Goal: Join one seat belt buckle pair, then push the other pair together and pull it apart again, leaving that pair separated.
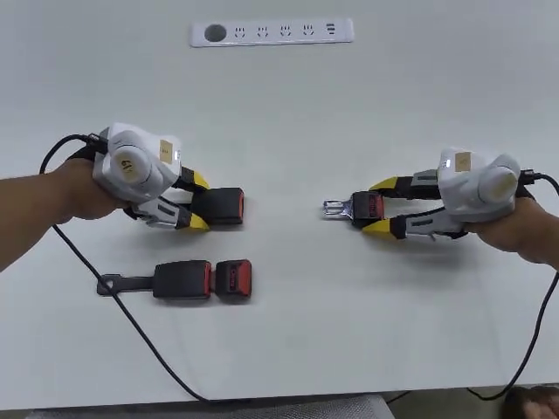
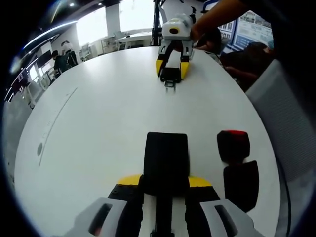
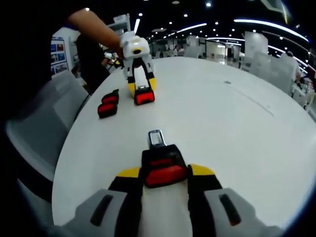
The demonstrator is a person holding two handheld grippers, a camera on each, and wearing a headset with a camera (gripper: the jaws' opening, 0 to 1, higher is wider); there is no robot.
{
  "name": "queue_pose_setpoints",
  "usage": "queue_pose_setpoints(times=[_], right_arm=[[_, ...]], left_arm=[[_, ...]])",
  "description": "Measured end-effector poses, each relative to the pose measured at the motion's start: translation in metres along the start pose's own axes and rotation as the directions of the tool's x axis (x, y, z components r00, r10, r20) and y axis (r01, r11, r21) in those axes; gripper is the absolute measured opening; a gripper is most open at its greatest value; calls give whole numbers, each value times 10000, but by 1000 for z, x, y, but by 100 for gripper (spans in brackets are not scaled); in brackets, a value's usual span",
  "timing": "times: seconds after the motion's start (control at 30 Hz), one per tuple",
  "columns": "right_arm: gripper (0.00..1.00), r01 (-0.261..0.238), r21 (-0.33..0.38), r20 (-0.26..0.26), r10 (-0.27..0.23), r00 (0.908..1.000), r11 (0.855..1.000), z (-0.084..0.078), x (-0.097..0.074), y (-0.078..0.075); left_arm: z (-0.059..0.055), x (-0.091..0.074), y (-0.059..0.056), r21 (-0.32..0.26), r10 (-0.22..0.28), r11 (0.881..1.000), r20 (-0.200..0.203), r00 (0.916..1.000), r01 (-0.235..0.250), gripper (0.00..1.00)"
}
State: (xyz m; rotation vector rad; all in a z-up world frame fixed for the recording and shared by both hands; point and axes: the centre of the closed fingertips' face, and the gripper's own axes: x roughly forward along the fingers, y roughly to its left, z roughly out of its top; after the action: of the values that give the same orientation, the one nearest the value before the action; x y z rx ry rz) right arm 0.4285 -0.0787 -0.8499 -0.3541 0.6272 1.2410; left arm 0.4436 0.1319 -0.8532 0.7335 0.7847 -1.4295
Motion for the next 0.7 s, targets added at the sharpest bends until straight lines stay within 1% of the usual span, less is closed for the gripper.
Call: queue_pose_setpoints(times=[0.27,0.5,0.6,0.7], right_arm=[[36,-16,19,189,16,9998,10000,5,9,2],[36,-80,-127,266,83,9996,9999,15,21,6],[36,-179,-89,409,182,9990,9998,22,30,8],[36,-208,-43,437,209,9988,9998,27,35,8]], left_arm=[[0,0,0,-90,-2,10000,-22,10000,2,33],[-1,0,0,-133,-6,9999,-9,10000,6,33],[-1,0,0,-117,-22,9999,-11,10000,22,33],[-1,0,0,-120,-43,9999,-19,10000,43,33]])
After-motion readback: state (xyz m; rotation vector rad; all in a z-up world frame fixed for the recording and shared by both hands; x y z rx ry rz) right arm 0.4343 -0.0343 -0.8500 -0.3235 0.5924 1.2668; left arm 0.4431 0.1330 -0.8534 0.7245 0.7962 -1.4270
